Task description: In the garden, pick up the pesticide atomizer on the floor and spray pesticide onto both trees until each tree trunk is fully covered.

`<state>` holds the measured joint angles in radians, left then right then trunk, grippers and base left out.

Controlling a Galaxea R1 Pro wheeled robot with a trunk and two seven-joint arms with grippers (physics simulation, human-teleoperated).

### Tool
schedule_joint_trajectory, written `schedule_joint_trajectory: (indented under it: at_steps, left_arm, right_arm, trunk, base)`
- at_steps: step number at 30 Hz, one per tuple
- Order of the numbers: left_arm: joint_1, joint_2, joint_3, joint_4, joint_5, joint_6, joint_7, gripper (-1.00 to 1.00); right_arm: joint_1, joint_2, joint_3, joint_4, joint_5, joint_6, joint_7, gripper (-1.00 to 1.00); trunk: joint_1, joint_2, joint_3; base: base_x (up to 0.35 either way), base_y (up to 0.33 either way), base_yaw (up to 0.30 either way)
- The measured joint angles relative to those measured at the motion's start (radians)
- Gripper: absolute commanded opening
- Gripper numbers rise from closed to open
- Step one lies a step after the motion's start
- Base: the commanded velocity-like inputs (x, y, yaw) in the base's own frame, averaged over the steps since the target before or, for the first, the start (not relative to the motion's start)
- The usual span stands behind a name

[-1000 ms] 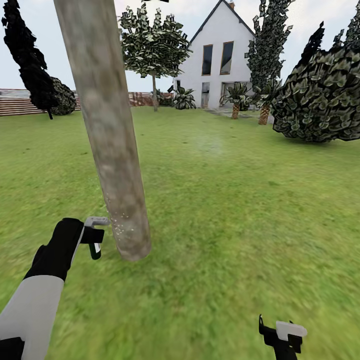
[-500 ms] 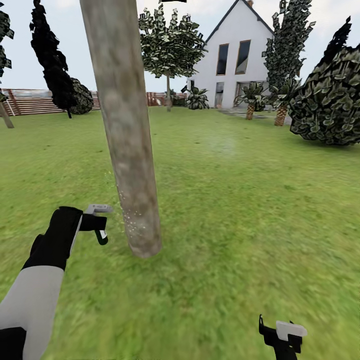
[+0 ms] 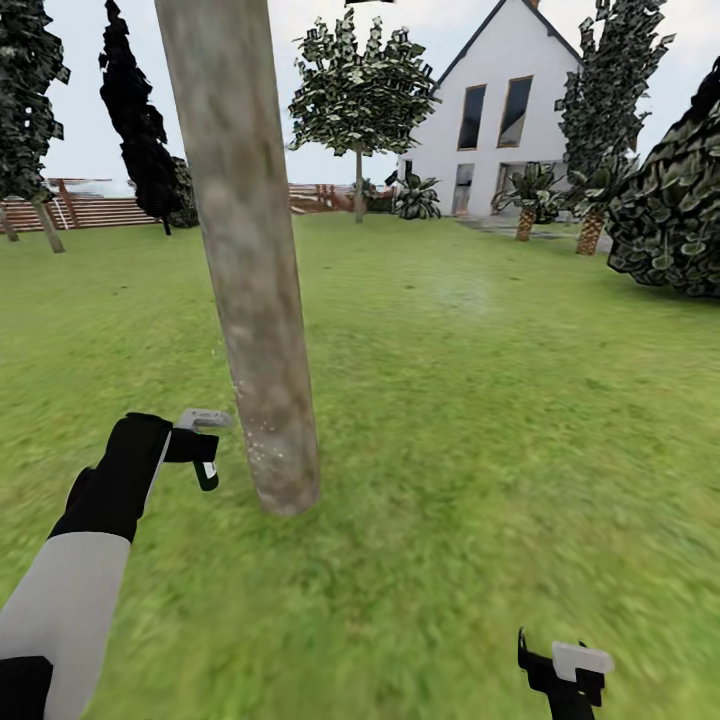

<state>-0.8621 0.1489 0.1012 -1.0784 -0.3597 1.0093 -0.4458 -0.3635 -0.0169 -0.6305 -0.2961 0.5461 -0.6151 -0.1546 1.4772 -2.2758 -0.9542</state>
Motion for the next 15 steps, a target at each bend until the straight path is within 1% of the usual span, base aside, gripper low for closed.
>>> schedule_joint_trajectory:
  at_steps: [3,7,10,12,14,15]
  left_arm:
    - [0.002,0.000,-0.001,0.000,0.001,0.000,0.000,-1.00]
    - [0.003,0.000,0.000,0.000,0.001,0.000,0.000,-1.00]
    - [0.003,0.002,0.000,0.000,-0.001,-0.001,0.000,-1.00]
    - [0.003,0.010,0.000,0.001,-0.003,-0.001,0.000,-1.00]
    - [0.003,0.014,-0.001,0.001,0.003,0.001,0.000,-1.00]
    - [0.003,0.014,-0.001,0.001,0.000,0.000,0.000,-1.00]
  right_arm:
    - [0.000,0.000,0.000,0.000,0.000,0.000,0.000,1.00]
    - [0.000,0.000,0.000,0.000,0.000,0.000,0.000,1.00]
    - [0.000,0.000,0.000,0.000,0.000,0.000,0.000,1.00]
    - [0.000,0.000,0.000,0.000,0.000,0.000,0.000,1.00]
    - [0.000,0.000,0.000,0.000,0.000,0.000,0.000,1.00]
    - [0.000,0.000,0.000,0.000,0.000,0.000,0.000,1.00]
  trunk:
    - [0.000,0.000,0.000]
    - [0.000,0.000,0.000]
    - [0.000,0.000,0.000]
    - [0.000,0.000,0.000]
    - [0.000,0.000,0.000]
    - [0.000,0.000,0.000]
  base:
    - [0.150,-0.258,0.017]
    - [0.088,-0.260,0.001]
    - [-0.039,-0.268,0.000]
    - [-0.112,-0.222,0.000]
    - [-0.022,-0.043,0.000]
    - [-0.005,-0.010,0.000]
